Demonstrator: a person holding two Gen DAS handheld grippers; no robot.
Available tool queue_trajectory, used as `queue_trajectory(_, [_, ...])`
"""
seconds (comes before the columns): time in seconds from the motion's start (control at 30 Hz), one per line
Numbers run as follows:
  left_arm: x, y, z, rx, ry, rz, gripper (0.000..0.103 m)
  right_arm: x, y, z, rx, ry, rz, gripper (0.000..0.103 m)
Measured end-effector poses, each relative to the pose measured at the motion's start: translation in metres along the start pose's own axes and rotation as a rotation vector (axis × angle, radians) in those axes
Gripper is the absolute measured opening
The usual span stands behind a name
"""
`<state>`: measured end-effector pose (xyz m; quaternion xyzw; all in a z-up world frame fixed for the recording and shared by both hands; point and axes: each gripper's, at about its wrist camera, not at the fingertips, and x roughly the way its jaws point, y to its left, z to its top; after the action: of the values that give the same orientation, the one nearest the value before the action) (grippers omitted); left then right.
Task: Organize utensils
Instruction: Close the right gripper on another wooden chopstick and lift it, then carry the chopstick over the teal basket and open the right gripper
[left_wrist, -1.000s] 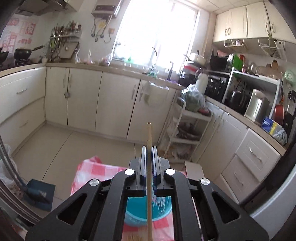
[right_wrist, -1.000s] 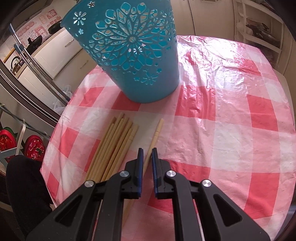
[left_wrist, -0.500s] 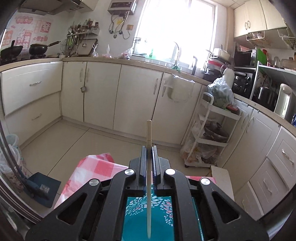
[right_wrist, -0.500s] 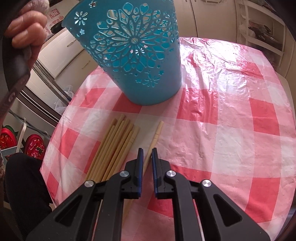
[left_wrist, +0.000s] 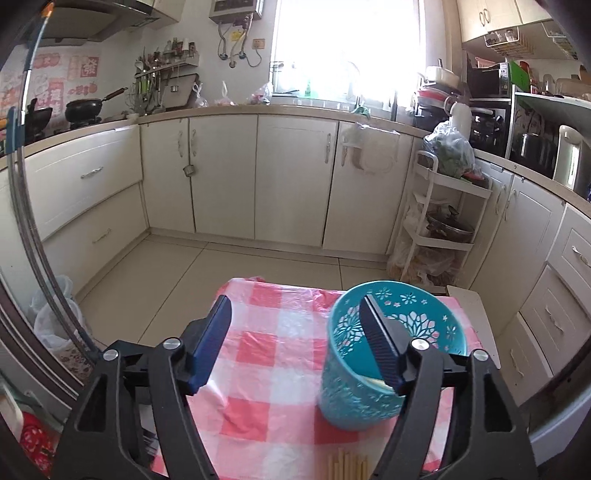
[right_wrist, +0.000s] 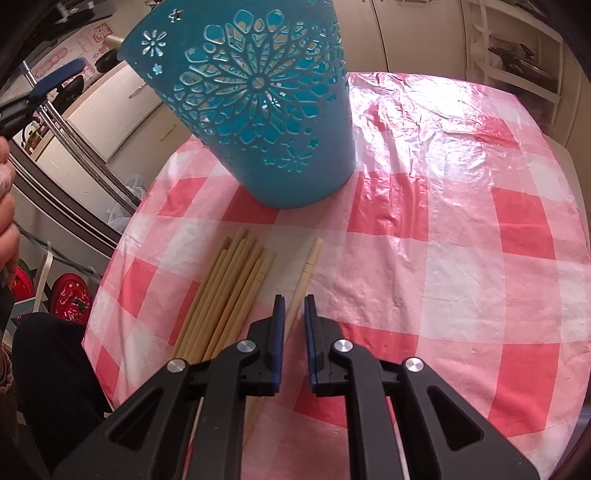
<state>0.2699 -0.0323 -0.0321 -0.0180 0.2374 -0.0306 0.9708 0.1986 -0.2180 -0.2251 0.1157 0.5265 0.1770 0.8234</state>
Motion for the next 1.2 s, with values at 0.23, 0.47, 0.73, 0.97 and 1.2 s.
queue_trajectory(0.23, [-0.001, 0.058, -0.023, -0.084, 0.003, 0.026, 0.076, 0.006, 0.028, -0.003, -0.055, -0.03, -0.177, 0.009])
queue_trajectory(0.47, [0.026, 0.092, -0.035, -0.204, 0.115, 0.015, 0.076, -0.01, 0.031, -0.007, -0.08, 0.009, -0.145, 0.006])
queue_trajectory(0.73, [0.022, 0.086, -0.039, -0.183, 0.1, 0.012, 0.079, -0.102, 0.015, -0.007, 0.065, -0.166, 0.195, 0.006])
queue_trajectory(0.97, [0.025, 0.088, -0.043, -0.198, 0.112, 0.033, 0.079, -0.151, 0.033, 0.021, 0.092, -0.308, 0.36, 0.006])
queue_trajectory(1.2, [0.023, 0.09, -0.043, -0.201, 0.096, 0.047, 0.081, -0.201, 0.065, 0.098, 0.031, -0.631, 0.294, 0.006])
